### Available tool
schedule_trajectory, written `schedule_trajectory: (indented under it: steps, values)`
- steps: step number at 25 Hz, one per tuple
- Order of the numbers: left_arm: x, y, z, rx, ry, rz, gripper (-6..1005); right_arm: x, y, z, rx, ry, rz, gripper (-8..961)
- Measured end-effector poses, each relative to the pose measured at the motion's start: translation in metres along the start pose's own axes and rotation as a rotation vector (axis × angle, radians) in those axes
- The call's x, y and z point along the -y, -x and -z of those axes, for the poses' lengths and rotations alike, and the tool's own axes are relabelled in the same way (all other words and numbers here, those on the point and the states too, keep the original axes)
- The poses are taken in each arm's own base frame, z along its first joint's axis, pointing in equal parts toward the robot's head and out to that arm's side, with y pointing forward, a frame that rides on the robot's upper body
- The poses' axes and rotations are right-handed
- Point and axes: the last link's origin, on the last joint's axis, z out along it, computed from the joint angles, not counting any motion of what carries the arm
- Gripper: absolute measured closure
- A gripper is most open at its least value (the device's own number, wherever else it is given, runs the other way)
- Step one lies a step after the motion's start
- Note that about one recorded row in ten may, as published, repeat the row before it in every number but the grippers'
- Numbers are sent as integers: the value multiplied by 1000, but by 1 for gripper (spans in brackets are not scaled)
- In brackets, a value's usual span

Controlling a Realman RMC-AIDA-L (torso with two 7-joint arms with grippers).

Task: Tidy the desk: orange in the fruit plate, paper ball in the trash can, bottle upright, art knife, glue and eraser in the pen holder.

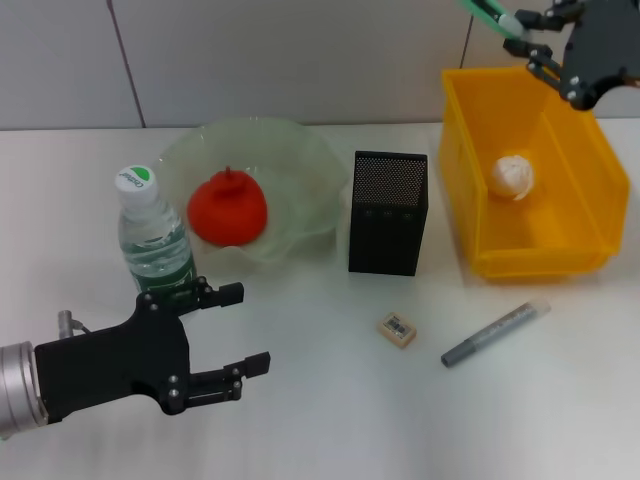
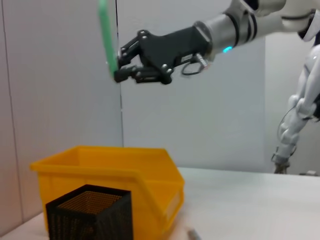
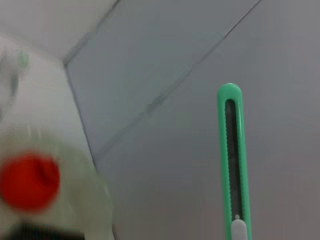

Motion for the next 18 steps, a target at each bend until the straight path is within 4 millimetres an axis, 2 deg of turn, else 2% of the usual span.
schedule_trajectory:
  steps: [2, 3, 6, 11, 12, 14, 16, 17, 18]
  values:
    - [1, 2, 0, 7, -20, -23, 200, 2, -1, -13, -90, -15, 184, 782]
    - [1, 2, 0, 7, -20, -23, 200, 2, -1, -13, -90, -15, 184, 782]
    - [4, 5, 1, 8, -55, -35, 200, -2, 0, -27, -132, -14, 368, 781]
    - [4, 5, 0, -29, -100, -71, 200, -26, -3, -48, -176, -1, 682, 781]
    - [5, 5, 0, -33, -115, -89, 200, -37, -2, -52, -179, 11, 775, 782]
    - [5, 6, 1, -34, -125, -98, 200, -40, 0, -53, -179, 15, 808, 782]
    - [6, 6, 1, -36, -134, -108, 200, -45, 3, -54, -182, 14, 886, 782]
    - [7, 6, 1, -38, -145, -119, 200, -48, 5, -56, -197, 6, 981, 782]
    - [7, 6, 1, -44, -157, -141, 200, -48, 5, -56, -197, 6, 981, 782]
